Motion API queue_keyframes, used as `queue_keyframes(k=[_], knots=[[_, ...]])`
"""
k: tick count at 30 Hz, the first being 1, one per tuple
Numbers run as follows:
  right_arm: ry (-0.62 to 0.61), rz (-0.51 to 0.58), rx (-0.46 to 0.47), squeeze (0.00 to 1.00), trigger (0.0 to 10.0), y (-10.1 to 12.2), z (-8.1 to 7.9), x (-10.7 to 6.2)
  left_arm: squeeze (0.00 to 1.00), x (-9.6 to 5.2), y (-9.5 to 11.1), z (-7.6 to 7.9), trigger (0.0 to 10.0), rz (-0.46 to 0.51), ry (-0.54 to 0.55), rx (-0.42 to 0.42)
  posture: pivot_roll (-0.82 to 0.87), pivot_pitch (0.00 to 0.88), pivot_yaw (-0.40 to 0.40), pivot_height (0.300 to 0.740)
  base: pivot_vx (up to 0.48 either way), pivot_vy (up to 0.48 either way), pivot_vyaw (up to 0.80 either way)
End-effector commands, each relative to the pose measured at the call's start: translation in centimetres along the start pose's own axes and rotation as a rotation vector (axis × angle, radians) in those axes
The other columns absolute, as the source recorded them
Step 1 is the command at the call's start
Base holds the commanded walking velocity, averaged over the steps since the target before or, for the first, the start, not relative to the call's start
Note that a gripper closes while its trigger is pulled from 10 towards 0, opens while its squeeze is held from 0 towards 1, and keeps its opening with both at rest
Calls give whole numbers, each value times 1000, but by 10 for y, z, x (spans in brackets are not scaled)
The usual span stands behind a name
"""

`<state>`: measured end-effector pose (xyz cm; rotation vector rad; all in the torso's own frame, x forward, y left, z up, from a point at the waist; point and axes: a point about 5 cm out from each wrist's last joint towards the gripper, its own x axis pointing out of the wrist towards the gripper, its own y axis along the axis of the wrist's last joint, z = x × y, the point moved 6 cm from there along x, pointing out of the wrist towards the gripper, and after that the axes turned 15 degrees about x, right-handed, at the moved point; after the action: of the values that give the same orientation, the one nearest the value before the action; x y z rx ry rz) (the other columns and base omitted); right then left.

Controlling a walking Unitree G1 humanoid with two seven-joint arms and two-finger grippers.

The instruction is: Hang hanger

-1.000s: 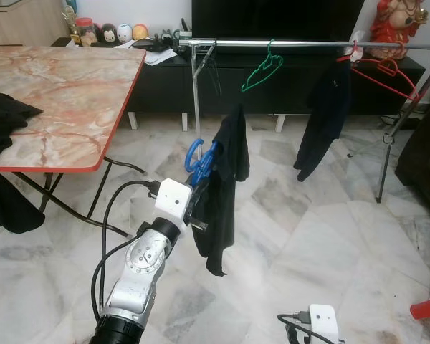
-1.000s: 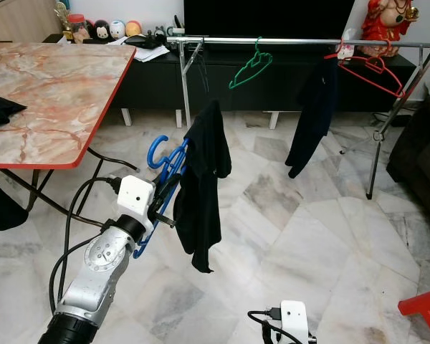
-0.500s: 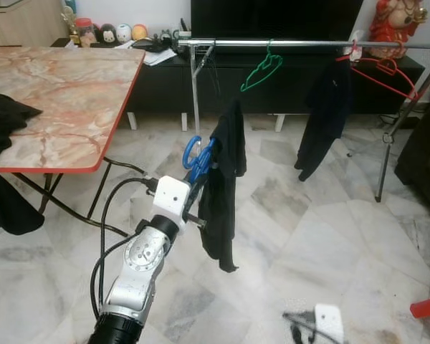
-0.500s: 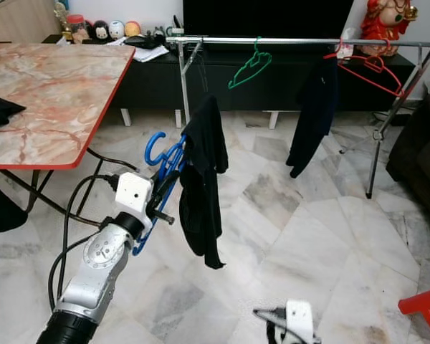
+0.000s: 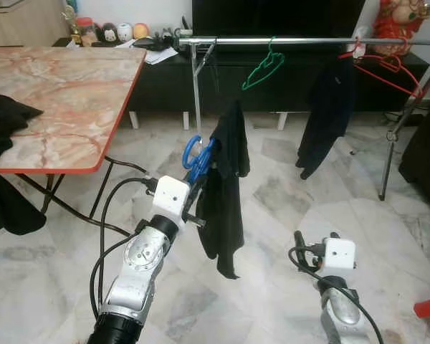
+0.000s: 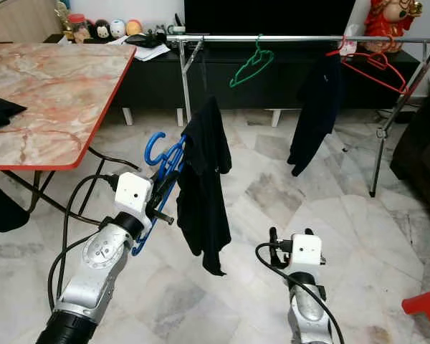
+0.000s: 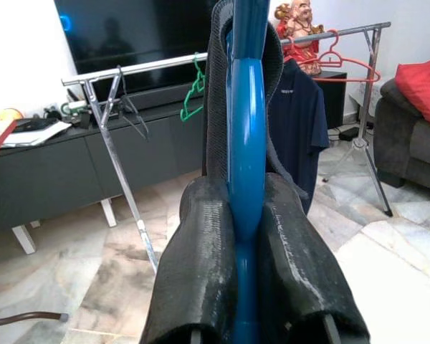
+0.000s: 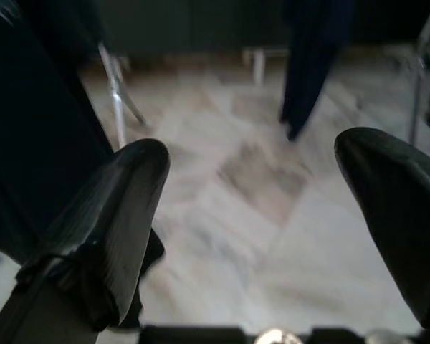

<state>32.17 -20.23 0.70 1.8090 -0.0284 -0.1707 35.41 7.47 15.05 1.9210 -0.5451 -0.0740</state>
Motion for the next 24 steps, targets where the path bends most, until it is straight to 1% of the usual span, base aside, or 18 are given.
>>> queue_keyframes(k=[1,2,5,9,10,11,13,14,15,16,17,19,21,22,23,24], knots=[[42,133,-26,1000,10000,31,-11,5,0,7,18,-8,10000,63,20,-6,-4,0,-11,740,0,0,0],[50,166,-30,1000,10000,40,-15,6,0,7,18,-8,10000,63,19,-6,-11,0,-10,740,0,0,0],[68,216,-43,1000,10000,56,-23,8,0,8,18,-7,10000,63,17,-8,-11,0,-12,740,0,0,0],[49,176,-57,1000,10000,48,-20,12,0,8,19,-6,10000,65,18,-11,-10,0,-13,740,0,0,0],[38,155,-50,1000,4706,44,-18,12,0,8,19,-6,10000,66,18,-11,-7,0,-16,740,0,0,0],[18,106,-41,1000,0,32,-13,10,0,8,19,-6,10000,66,20,-11,0,0,-18,740,0,0,0],[9,76,-36,1000,0,25,-11,8,0,8,19,-7,10000,67,23,-10,4,0,-18,740,0,0,0],[2,48,-26,792,0,18,-9,6,0,8,19,-9,10000,65,26,-8,4,0,-19,740,0,0,0],[2,48,-26,792,0,18,-9,6,0,8,19,-9,10000,65,26,-8,4,0,-19,740,0,0,0],[-6,11,-23,0,0,10,-7,5,0,7,18,-10,10000,63,27,-6,5,0,-18,740,0,0,0],[-8,-2,-23,0,0,7,-6,4,0,7,18,-10,10000,63,27,-5,5,0,-18,740,0,0,0],[-37,-74,-20,0,0,-11,2,-1,0,7,18,-10,10000,62,27,-5,4,0,-18,740,0,0,0],[-59,-115,-26,0,0,-20,7,-4,0,7,18,-9,10000,61,26,-4,4,0,-18,740,0,0,0],[-78,-150,-12,0,0,-28,11,-7,0,7,18,-9,10000,62,25,-5,6,0,-18,740,0,0,0],[-114,-246,8,0,0,-50,19,-18,0,7,19,-8,10000,63,24,-6,6,0,-18,740,0,0,0],[-128,-307,20,0,0,-63,23,-26,0,8,19,-8,10000,64,24,-7,7,0,-19,740,0,0,0]])
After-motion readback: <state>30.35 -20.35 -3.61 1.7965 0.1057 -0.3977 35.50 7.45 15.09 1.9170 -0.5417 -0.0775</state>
